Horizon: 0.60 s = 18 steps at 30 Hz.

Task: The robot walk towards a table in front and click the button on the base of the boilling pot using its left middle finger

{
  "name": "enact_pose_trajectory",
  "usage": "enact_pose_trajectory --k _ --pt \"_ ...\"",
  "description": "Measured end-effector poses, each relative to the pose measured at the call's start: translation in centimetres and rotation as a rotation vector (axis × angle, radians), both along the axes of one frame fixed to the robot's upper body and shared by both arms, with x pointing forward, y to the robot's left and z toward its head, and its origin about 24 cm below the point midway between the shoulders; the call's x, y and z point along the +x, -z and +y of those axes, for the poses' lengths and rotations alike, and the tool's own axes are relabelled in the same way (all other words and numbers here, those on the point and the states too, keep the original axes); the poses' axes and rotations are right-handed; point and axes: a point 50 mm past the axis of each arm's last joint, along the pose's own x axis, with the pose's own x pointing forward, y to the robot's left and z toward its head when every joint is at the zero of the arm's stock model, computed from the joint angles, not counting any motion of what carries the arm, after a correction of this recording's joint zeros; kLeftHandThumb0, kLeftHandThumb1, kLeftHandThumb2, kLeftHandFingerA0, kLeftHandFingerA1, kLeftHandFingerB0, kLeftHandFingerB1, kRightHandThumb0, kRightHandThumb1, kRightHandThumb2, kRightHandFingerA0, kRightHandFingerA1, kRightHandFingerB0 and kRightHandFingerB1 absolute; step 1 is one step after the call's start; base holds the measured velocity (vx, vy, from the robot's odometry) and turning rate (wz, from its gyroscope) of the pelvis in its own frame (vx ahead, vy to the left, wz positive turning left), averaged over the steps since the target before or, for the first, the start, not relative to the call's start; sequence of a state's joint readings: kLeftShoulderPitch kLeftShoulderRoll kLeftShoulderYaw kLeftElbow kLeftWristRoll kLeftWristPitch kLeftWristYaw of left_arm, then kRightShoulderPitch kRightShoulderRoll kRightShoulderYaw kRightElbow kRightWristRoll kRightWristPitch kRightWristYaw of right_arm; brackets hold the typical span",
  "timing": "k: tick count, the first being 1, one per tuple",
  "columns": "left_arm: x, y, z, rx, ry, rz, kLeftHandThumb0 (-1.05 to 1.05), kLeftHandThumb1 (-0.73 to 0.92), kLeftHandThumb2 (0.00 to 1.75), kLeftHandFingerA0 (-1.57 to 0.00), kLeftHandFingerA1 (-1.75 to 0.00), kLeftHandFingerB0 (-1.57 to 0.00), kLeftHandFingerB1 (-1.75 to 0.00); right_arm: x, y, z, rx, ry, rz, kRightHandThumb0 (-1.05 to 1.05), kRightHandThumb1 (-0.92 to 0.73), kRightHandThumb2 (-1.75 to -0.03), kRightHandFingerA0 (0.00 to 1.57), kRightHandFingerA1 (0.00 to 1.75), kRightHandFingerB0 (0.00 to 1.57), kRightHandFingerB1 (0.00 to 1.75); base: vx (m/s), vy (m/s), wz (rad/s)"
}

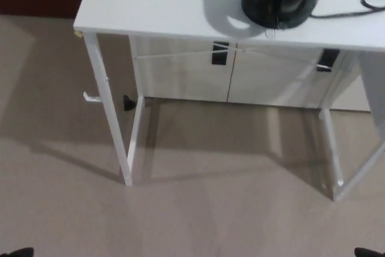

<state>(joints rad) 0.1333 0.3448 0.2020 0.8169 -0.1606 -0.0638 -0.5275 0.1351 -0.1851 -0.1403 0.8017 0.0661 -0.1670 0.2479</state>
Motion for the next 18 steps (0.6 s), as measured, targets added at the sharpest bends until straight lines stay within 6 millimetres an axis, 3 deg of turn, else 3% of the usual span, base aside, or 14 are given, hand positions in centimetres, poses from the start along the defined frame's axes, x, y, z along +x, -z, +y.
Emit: enact_pose_trajectory --k 9,18 --pt "0.60 -0.10 -0.32 -0.002 0.013 -0.014 0.03 0.62 0.58 -0.18 -0.33 -0.17 -0.27 0.19 -0.10 -0.25 -0.011 0.002 -0.003 -0.13 -0.54 -0.56 0.53 0.41 0.32 0.34 0.37 -0.116 0.19" --pt "-0.04 0.20 -0.34 -0.001 0.012 0.008 0.03 0.62 0.58 -0.17 -0.33 -0.17 -0.27 0.33 -0.13 -0.13 -0.019 -0.006 -0.007 -0.14 -0.54 -0.56 0.54 0.41 0.33 0.34 0.30 0.079 -0.17"
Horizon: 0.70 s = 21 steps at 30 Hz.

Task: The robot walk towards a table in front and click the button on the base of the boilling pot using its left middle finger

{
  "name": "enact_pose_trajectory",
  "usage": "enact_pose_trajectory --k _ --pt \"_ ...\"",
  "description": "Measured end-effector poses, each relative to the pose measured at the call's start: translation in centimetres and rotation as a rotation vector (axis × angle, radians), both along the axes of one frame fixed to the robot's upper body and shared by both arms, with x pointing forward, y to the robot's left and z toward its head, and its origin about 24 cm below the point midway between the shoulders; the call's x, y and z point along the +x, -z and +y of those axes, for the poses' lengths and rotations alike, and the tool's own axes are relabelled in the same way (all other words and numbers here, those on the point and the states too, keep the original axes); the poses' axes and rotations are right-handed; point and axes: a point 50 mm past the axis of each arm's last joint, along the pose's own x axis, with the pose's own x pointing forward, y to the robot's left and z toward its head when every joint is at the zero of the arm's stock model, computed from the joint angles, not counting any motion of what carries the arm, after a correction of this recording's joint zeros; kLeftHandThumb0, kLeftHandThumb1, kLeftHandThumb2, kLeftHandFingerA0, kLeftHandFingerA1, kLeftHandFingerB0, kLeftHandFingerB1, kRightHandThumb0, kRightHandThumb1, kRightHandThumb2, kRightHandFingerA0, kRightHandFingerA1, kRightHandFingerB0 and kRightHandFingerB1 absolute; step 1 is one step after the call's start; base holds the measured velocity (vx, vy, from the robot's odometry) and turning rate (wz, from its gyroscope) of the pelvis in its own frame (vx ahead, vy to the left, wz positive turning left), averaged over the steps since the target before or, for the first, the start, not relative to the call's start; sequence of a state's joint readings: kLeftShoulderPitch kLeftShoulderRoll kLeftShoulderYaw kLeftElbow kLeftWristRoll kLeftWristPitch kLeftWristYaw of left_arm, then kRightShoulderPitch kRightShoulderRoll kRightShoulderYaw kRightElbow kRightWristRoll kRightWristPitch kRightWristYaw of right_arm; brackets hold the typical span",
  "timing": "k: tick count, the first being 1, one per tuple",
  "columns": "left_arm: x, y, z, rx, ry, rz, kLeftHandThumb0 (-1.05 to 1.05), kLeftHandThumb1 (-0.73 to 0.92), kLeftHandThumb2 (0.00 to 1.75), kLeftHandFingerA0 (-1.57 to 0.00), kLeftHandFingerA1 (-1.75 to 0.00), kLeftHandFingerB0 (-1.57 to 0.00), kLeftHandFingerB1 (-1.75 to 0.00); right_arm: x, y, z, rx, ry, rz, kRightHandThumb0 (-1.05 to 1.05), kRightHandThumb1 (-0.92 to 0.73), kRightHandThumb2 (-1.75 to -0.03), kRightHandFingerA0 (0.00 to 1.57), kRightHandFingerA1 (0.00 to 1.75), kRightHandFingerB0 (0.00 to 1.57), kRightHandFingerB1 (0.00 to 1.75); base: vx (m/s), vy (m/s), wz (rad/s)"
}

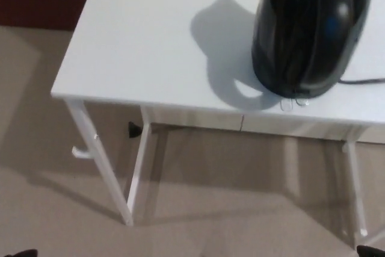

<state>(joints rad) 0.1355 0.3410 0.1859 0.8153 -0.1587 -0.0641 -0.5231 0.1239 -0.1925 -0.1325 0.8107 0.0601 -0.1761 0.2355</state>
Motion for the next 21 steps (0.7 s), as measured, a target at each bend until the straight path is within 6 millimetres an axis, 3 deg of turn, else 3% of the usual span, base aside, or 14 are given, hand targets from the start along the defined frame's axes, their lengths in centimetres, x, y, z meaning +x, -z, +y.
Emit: enact_pose_trajectory --k 8,21 --pt "0.69 -0.47 0.24 0.020 0.009 -0.023 0.02 0.62 0.59 -0.18 -0.32 -0.16 -0.27 0.02 0.09 0.25 0.000 -0.009 0.001 -0.15 -0.54 -0.56 0.53 0.40 0.34 0.34 0.24 0.181 -0.10" --pt "0.52 -0.27 -0.08 0.026 0.023 -0.016 0.01 0.62 0.58 -0.18 -0.32 -0.17 -0.27 0.06 -0.11 -0.17 -0.024 -0.020 0.003 -0.17 -0.55 -0.56 0.55 0.40 0.34 0.33 0.12 -0.117 0.04"
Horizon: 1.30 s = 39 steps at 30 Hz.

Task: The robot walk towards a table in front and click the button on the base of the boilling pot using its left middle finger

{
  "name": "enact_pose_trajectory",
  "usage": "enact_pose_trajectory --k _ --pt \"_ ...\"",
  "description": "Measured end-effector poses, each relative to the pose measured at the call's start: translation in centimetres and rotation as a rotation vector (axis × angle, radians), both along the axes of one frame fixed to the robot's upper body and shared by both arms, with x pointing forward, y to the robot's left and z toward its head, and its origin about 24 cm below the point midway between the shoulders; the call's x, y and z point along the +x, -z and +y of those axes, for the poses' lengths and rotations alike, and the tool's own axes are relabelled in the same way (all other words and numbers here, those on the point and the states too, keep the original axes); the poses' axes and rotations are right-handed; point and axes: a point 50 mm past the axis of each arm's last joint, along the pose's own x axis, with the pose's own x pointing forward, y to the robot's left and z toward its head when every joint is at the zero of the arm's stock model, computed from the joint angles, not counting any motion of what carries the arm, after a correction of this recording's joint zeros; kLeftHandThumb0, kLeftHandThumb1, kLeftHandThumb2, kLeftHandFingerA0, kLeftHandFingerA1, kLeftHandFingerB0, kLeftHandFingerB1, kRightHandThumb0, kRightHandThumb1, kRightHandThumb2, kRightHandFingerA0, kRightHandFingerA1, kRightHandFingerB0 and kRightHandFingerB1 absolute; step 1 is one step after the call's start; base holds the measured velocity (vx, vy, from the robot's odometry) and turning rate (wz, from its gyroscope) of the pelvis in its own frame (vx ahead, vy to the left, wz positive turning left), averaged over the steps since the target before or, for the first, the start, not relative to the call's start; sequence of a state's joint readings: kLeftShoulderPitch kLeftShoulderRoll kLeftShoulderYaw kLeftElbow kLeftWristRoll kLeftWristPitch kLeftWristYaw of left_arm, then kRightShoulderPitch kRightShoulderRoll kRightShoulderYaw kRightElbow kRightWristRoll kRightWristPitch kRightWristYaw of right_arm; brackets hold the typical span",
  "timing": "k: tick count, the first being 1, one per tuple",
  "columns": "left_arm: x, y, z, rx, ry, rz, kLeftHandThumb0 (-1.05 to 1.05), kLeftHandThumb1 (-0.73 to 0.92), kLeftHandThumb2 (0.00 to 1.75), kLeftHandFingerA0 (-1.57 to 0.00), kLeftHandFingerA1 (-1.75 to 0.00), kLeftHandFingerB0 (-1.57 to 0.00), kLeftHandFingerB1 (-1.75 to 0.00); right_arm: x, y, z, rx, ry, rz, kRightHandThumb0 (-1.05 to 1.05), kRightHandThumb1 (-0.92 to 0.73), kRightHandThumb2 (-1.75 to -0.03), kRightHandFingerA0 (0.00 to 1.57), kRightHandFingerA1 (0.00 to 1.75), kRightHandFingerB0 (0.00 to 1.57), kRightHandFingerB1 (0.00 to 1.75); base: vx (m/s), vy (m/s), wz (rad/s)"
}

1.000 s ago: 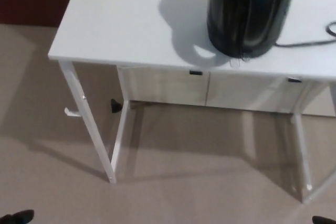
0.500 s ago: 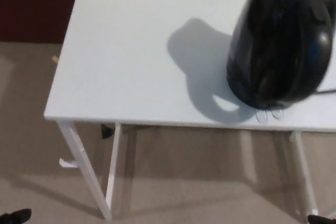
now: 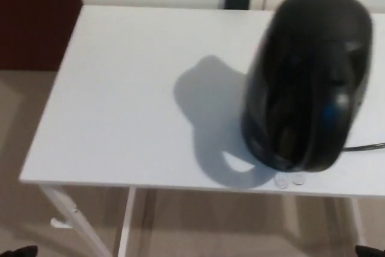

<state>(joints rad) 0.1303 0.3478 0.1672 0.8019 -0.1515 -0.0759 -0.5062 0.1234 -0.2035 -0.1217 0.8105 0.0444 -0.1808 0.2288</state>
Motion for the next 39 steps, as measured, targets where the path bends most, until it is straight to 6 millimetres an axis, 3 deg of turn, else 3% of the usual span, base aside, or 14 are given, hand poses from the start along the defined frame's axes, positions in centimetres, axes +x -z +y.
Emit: enact_pose_trajectory --k 19,29,39 --pt "-0.43 0.16 0.32 0.026 0.004 0.020 -0.02 0.61 0.58 -0.17 -0.32 -0.16 -0.27 -0.12 0.19 0.42 0.004 -0.012 0.006 -0.14 -0.55 -0.56 0.54 0.41 0.34 0.34 -0.03 0.028 0.03" --pt "-0.49 0.34 0.05 0.017 0.008 0.021 0.00 0.61 0.58 -0.17 -0.33 -0.16 -0.26 -0.25 0.15 0.05 -0.011 -0.013 0.015 -0.14 -0.54 -0.56 0.55 0.41 0.33 0.34 -0.10 -0.223 -0.06" --pt "-0.39 0.42 -0.21 0.024 0.023 0.021 -0.02 0.61 0.58 -0.18 -0.32 -0.16 -0.27 -0.27 0.22 0.25 -0.017 -0.028 0.020 -0.17 -0.54 -0.56 0.54 0.40 0.33 0.33 -0.01 0.127 -0.04"
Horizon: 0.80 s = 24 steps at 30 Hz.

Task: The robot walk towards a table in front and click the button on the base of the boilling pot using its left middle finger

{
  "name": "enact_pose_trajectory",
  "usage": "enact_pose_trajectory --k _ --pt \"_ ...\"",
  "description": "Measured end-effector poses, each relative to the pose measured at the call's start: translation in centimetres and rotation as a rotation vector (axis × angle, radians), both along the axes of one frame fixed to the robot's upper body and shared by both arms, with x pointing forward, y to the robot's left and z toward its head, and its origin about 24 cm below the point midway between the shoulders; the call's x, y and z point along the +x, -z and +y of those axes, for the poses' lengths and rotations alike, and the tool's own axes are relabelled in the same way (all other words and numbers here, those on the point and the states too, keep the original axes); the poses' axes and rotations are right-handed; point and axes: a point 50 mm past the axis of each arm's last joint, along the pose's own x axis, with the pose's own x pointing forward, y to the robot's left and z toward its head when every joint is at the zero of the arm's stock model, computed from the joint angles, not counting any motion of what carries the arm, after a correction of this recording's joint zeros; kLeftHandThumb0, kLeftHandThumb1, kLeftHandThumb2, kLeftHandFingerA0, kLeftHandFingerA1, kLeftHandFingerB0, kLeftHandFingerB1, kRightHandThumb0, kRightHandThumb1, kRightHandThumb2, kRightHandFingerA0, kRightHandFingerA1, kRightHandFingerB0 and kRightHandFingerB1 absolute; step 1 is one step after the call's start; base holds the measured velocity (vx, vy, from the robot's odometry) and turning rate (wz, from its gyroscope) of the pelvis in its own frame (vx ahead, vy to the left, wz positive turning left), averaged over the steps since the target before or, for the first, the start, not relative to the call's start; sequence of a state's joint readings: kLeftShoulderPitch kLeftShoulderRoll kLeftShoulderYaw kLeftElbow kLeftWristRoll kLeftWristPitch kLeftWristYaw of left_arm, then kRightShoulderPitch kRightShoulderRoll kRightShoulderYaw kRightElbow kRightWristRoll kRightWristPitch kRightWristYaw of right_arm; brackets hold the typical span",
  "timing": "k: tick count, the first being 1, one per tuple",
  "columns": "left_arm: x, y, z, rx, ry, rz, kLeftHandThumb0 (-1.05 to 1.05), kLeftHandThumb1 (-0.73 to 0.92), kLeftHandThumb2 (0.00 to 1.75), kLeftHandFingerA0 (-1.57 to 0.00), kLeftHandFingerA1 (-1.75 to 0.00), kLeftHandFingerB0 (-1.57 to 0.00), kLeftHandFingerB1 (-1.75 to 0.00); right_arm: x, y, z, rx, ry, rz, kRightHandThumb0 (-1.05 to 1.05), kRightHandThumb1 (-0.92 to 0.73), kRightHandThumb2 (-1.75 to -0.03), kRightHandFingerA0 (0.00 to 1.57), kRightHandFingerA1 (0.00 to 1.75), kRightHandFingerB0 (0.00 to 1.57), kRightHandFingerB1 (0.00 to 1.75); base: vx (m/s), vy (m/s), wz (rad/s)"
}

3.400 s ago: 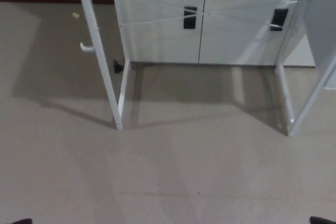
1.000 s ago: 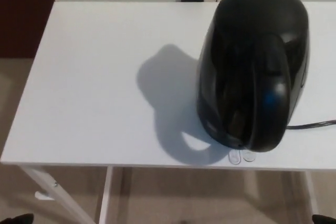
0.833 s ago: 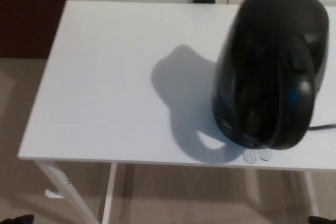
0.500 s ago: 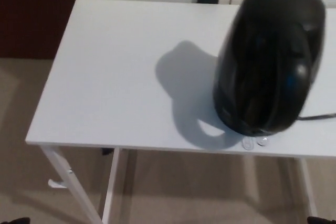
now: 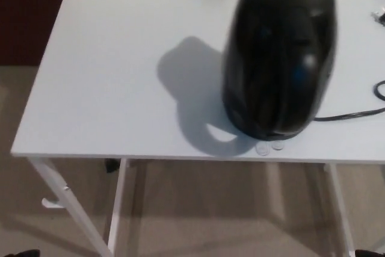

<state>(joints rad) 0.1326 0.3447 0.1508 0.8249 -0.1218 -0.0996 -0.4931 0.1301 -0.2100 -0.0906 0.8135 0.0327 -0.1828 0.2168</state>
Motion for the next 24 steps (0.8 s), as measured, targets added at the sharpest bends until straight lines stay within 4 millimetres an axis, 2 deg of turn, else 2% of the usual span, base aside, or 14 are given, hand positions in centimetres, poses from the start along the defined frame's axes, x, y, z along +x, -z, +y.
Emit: enact_pose_trajectory --k 5,24 --pt "0.09 -0.41 0.55 0.018 0.003 -0.007 -0.04 0.60 0.57 -0.19 -0.32 -0.17 -0.27 -0.10 0.15 0.36 0.003 -0.016 0.005 -0.18 -0.55 -0.57 0.52 0.39 0.33 0.33 0.01 0.157 0.00" --pt "0.04 -0.24 0.28 0.008 0.008 -0.003 -0.04 0.60 0.57 -0.17 -0.32 -0.16 -0.27 -0.06 0.12 0.11 -0.025 -0.031 0.013 -0.17 -0.53 -0.56 0.55 0.40 0.33 0.33 0.00 -0.010 0.01"
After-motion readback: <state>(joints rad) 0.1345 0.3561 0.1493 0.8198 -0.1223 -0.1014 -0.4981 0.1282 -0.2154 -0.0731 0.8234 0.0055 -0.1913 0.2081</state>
